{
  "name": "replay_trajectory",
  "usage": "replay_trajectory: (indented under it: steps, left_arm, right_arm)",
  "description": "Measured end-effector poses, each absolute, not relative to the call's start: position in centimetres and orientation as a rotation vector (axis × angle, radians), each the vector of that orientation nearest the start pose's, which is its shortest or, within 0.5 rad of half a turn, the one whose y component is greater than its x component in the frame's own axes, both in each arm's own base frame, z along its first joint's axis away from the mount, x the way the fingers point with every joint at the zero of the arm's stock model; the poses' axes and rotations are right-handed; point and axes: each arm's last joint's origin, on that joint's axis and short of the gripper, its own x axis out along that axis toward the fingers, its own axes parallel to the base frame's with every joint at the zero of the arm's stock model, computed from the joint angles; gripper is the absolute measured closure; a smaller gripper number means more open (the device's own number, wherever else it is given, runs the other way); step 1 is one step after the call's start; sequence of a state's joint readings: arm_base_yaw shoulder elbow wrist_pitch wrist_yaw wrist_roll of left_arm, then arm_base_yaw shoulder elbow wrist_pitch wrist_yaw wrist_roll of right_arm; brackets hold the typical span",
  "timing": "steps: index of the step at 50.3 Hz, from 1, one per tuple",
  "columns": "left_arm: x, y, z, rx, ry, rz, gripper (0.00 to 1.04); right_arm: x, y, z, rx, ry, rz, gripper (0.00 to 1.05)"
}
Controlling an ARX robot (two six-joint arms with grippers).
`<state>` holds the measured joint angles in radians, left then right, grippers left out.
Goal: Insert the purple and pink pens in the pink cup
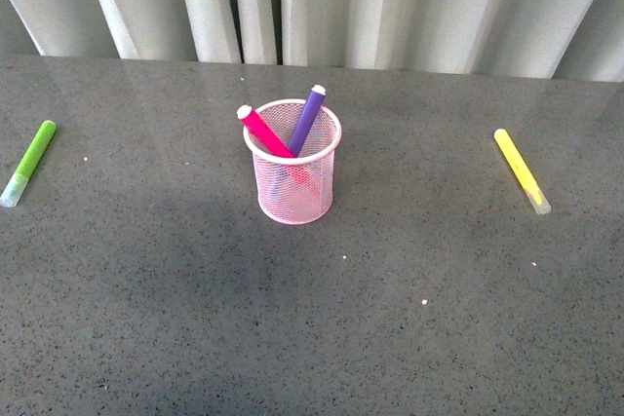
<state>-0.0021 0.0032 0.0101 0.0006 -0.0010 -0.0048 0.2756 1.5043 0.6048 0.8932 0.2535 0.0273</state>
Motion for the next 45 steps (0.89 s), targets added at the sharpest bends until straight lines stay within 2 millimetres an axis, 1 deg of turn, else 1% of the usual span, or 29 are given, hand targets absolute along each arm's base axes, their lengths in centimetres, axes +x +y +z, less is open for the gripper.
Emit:
replay_trajectory:
  steps: [2,3,10,11,18,29,39,45]
  left_arm:
    - [9.7,0.0,16.7,-0.005,-0.007,-0.001,0.07]
    - [9.7,0.0,16.7,-0.005,-0.007,-0.001,0.07]
    - [9.7,0.0,16.7,-0.005,-0.007,-0.002,0.07]
    - [9.7,0.0,16.7,-0.005,-0.007,-0.002,0.07]
    - [9.7,0.0,16.7,-0.005,-0.007,-0.002,0.07]
    - [9.7,0.0,16.7,-0.005,-0.007,-0.002,0.07]
    - [9.7,0.0,16.7,-0.005,-0.007,-0.002,0.07]
    - [9.7,0.0,16.7,-0.005,-0.007,-0.002,0.07]
  right_arm:
    - [27.9,6.6,21.0,0.021,-0.003,0.016,0.53]
    - [27.8,6.5,21.1,0.021,-0.008,0.013,0.55]
    - [25.0,4.5,19.8,0.005,0.007,0.003,0.78]
    - [24.8,4.4,19.7,0.005,0.009,0.002,0.80]
    - [22.7,3.4,18.9,0.001,0.016,0.006,1.01]
    - [19.2,1.8,17.9,-0.001,0.012,0.006,1.01]
    - [17.4,1.2,17.4,-0.001,0.014,0.005,1.01]
    - [16.5,0.3,17.0,0.000,0.012,0.015,1.01]
